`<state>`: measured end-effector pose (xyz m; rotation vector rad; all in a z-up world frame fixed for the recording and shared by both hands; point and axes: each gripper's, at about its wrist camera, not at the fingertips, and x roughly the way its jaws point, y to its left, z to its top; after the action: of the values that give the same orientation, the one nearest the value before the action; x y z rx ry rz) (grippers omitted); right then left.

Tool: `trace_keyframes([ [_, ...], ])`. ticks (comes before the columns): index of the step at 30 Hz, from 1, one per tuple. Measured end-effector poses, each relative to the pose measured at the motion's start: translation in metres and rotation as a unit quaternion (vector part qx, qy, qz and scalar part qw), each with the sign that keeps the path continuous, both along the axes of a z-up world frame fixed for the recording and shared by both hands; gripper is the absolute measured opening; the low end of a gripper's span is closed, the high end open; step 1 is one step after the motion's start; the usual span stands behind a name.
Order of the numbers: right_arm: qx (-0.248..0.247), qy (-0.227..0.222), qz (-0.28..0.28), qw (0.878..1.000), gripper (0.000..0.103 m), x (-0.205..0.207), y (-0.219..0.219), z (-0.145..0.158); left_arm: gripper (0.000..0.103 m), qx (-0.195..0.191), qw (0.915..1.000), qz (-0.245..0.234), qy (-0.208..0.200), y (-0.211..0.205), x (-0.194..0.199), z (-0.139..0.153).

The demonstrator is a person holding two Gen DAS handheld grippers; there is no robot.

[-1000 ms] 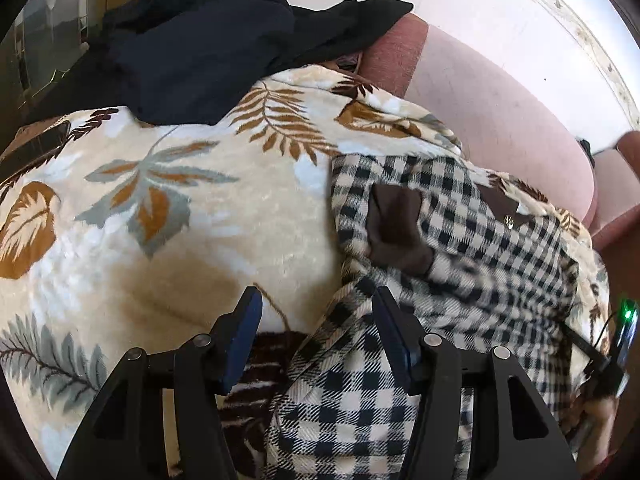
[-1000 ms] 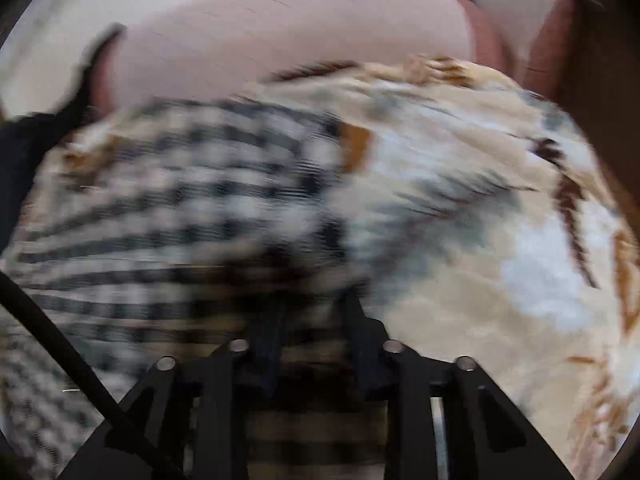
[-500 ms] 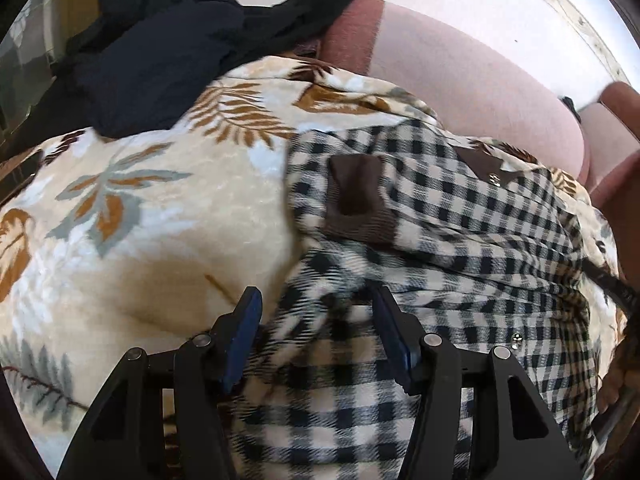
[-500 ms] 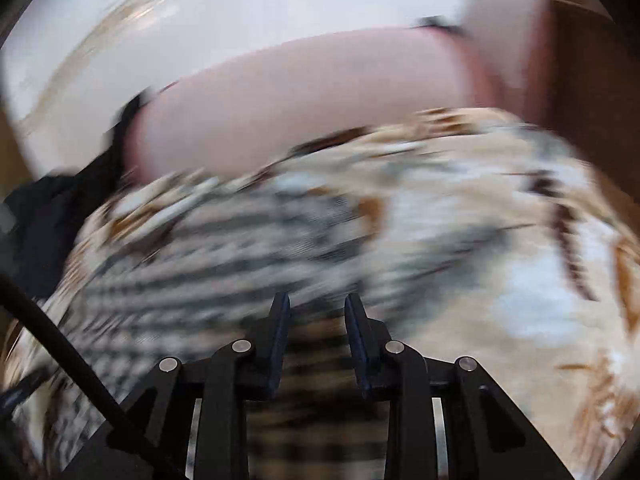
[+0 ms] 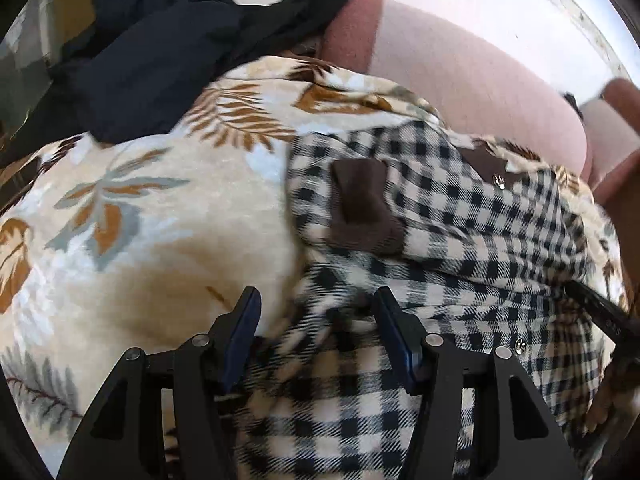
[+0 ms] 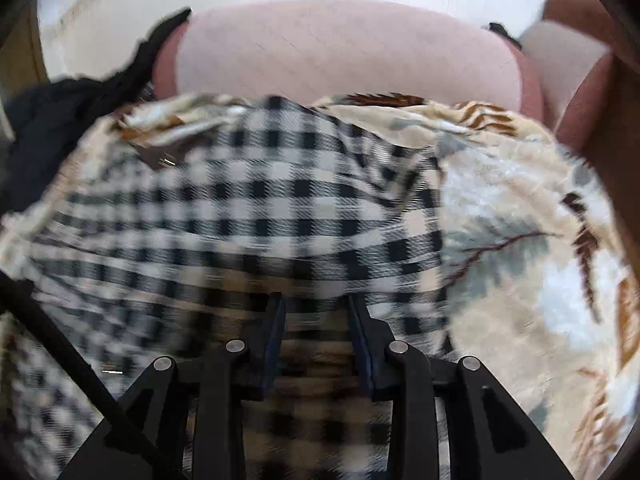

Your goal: Fold large clothes

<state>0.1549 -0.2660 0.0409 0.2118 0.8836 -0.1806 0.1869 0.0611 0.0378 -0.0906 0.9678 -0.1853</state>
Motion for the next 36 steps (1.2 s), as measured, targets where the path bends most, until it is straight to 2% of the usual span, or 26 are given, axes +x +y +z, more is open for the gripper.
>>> trace_keyframes([
  [4, 0.044, -0.024, 0.029, 0.998, 0.034, -0.005, 0.023, 0.009, 0.060, -0.010, 0.9995, 0.020, 0.021, 0.020, -0.002, -0.007],
  [7, 0.044, -0.032, 0.056, 0.997, 0.034, -0.006, 0.048, 0.013, 0.060, -0.031, 0.9984, 0.027, 0.040, 0.028, -0.002, -0.014],
  [11, 0.037, -0.042, 0.074, 0.996, 0.034, -0.001, 0.073, 0.020, 0.060, -0.026, 0.9990, 0.021, 0.030, 0.022, -0.005, -0.008],
  [14, 0.062, -0.044, 0.095, 0.993, 0.034, 0.016, 0.095, 0.027, 0.060, -0.020, 0.9991, 0.022, 0.030, 0.022, -0.008, -0.001],
  [17, 0.067, -0.040, 0.133, 0.988, 0.034, 0.044, 0.123, 0.031, 0.060, -0.026, 0.9989, 0.025, 0.030, 0.031, -0.010, 0.006],
  [21, 0.089, -0.012, 0.183, 0.979, 0.033, 0.079, 0.165, 0.028, 0.060, -0.030, 0.9982, 0.032, 0.040, 0.046, -0.010, 0.008],
  [23, 0.076, -0.002, 0.188, 0.979, 0.033, 0.097, 0.182, 0.024, 0.060, -0.027, 0.9979, 0.034, 0.047, 0.053, -0.011, 0.006],
  [26, 0.067, 0.042, 0.187, 0.979, 0.033, 0.133, 0.200, 0.007, 0.060, -0.035, 0.9975, 0.035, 0.051, 0.062, -0.012, 0.007],
  [30, 0.014, 0.094, 0.160, 0.982, 0.033, 0.178, 0.214, -0.027, 0.060, -0.053, 0.9962, 0.042, 0.055, 0.072, -0.010, 0.010],
  [34, 0.003, 0.087, 0.145, 0.986, 0.033, 0.183, 0.218, -0.020, 0.060, -0.065, 0.9960, 0.042, 0.045, 0.077, -0.010, 0.021],
  [36, 0.019, 0.055, 0.146, 0.988, 0.033, 0.169, 0.212, -0.007, 0.060, -0.064, 0.9961, 0.045, 0.040, 0.080, -0.009, 0.024],
])
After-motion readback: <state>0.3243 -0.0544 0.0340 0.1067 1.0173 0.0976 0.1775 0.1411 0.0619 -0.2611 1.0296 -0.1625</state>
